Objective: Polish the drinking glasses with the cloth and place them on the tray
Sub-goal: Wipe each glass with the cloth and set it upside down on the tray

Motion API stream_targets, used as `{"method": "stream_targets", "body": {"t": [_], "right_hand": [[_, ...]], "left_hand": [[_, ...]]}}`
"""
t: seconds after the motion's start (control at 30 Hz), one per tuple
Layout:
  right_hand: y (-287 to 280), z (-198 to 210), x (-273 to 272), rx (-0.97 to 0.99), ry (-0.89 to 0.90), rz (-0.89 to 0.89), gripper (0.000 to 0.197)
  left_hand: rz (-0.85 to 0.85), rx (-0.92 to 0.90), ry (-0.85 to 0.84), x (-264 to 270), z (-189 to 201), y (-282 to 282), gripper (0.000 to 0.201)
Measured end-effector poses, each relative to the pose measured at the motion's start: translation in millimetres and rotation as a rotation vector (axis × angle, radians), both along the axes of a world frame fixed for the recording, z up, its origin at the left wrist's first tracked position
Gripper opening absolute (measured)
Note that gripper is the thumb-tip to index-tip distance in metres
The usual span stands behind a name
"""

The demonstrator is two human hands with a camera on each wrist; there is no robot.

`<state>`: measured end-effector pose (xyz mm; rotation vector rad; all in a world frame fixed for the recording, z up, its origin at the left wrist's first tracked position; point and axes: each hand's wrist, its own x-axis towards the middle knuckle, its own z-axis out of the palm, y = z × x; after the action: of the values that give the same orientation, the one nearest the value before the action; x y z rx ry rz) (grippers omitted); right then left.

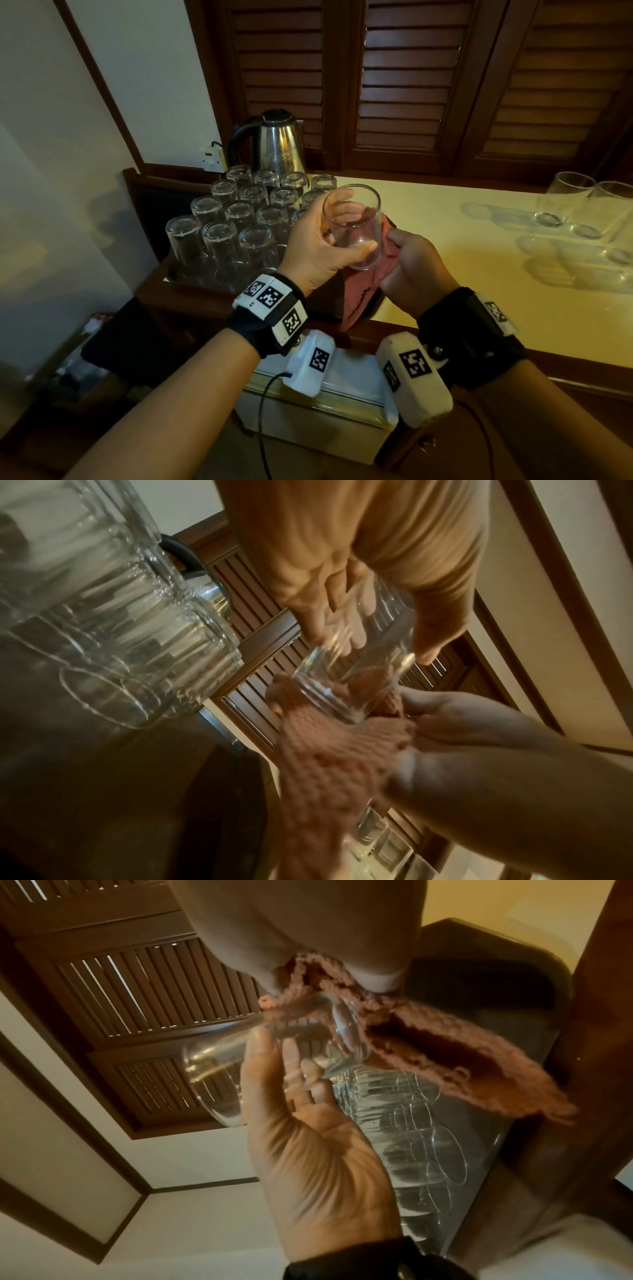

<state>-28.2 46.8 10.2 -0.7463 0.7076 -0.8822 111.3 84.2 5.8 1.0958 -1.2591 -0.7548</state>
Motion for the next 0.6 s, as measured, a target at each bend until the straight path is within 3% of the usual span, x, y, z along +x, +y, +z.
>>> {"method": "stream_targets", "body": {"t": [0.2, 0.37, 0.5, 0.6], "right_hand": [[-1.8, 0.1, -26.7, -0.105, 0.135, 0.030, 0.038], [-3.2, 18.5, -39.3, -0.286, 0.069, -0.149, 0.038], [4.0, 40.4, -36.1, -0.621, 0.072, -0.257, 0.035], [12.4, 43.7, -24.0, -0.971, 0.352, -0.289, 0.030]], "left_hand": [[0.018, -0.020, -0.016, 9.6, 14.6, -1.3, 0.081], [-0.056, 0.070, -0.088, 13.0, 25.7, 0.6, 0.066], [-0.120, 0.162, -0.177, 15.0, 23.8, 2.5, 0.063], [-0.143, 0.165, -0.216, 11.6, 26.6, 6.0, 0.063]]}}
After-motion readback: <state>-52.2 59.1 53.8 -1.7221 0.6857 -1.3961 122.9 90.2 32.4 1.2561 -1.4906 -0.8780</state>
